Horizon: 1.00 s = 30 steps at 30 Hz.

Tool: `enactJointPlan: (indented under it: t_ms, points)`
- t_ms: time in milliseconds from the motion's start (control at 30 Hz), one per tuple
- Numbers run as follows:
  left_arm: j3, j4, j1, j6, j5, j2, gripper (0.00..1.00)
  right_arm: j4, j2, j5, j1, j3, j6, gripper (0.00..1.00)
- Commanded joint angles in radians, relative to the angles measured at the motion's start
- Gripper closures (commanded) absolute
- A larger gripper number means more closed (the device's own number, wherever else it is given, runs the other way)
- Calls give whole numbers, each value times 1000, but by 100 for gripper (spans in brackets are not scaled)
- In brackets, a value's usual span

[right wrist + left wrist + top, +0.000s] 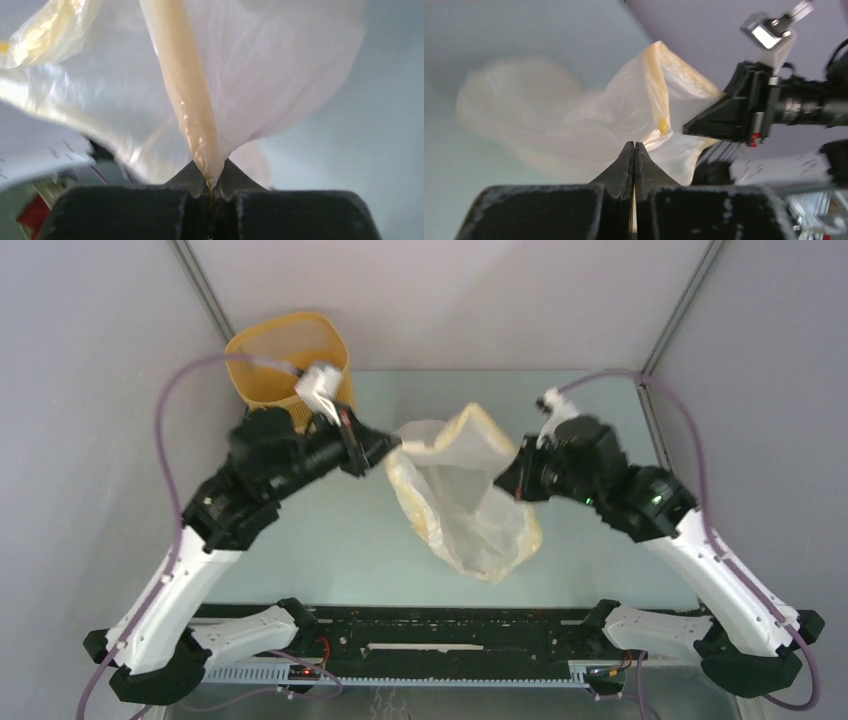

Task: Put the trash bags into the trash bin

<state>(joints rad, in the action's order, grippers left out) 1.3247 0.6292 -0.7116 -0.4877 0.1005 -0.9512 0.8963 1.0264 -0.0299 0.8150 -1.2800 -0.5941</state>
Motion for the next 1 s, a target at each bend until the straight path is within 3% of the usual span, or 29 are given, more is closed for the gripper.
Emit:
enactJointPlan:
  t_ms: [0,67,133,200,333,467,600,800,967]
  points:
    - [357,38,12,38,-20,-98,100,138,116,-21,-76,-373,121,100]
    - [432,18,13,40,-32,-107,100,162,152,-30,-76,-481,146,100]
    - [408,6,12,45,-74,-83,100,134,143,-30,-75,-460,151,100]
    - [291,7,14,38,-123,-39,100,92,110,-9,-85,-340,127,100]
    - [-112,3,26,-7,-117,73,100,71,93,167,-116,-21,-16,100]
    - [-291,16,35,-62,51,168,100,38,97,182,-35,161,-105,100]
    - [-291,-46,30,-69,80,201,100,-7,111,199,-5,155,-86,100]
    - [-142,-79,12,-84,144,-20,100,-2,106,174,-38,108,-66,95]
    - [-179,-302,-24,-216,223,-168,100,12,104,144,-74,163,-49,92]
